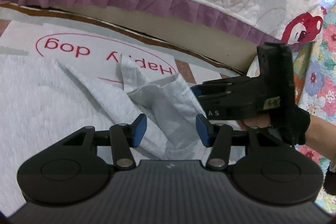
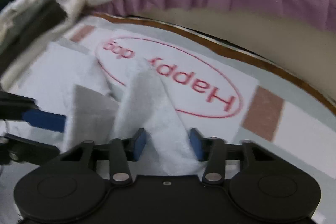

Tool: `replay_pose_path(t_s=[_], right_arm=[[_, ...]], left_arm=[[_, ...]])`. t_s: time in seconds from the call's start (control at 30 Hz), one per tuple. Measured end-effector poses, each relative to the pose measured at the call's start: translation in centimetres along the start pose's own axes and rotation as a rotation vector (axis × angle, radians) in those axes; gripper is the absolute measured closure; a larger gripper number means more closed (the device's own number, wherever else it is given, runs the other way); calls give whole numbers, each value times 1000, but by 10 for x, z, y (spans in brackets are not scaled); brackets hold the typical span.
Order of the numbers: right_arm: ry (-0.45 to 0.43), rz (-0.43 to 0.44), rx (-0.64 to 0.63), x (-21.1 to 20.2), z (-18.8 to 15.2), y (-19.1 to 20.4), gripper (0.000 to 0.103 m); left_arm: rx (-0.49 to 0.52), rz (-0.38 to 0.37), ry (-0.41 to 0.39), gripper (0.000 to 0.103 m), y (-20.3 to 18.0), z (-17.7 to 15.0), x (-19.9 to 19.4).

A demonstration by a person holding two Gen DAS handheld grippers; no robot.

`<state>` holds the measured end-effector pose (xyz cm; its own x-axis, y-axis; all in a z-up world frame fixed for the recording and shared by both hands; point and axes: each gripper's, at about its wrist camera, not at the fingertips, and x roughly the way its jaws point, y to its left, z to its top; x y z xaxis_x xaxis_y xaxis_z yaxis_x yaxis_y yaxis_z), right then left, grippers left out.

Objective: Fold clothes

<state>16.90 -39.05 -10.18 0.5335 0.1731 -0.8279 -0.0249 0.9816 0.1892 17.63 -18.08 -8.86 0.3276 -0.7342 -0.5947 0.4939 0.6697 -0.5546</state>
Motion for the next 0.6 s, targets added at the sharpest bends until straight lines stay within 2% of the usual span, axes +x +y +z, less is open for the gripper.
replay_pose_path(t_s=[0.03,0.17,0.23,0.3,0.4,0.5,0.6], right_arm=[[-17,-11,-20,-3,-1,4,100],[-158,-65,-31,-37,-1,10,100],[-229,-101,-18,-58,-1,7,100],[-276,-154,-27,-74,-1,4,100],[-327,-197,-23,-91,-4,-4,100],[-365,-242,-15,-105,-7,-10,100],[-398,-298,-27,-118,-4,-17,100]], left_arm=[[0,7,1,55,1,-1,1],[7,25,-21,57,3,-2,1],[6,25,-28,66,4,-2,3],[10,27,-29,83,5,-3,4],[28,52,-38,98,3,-3,7],[28,55,-39,98,4,3,9],[-27,33,-19,98,7,16,10]])
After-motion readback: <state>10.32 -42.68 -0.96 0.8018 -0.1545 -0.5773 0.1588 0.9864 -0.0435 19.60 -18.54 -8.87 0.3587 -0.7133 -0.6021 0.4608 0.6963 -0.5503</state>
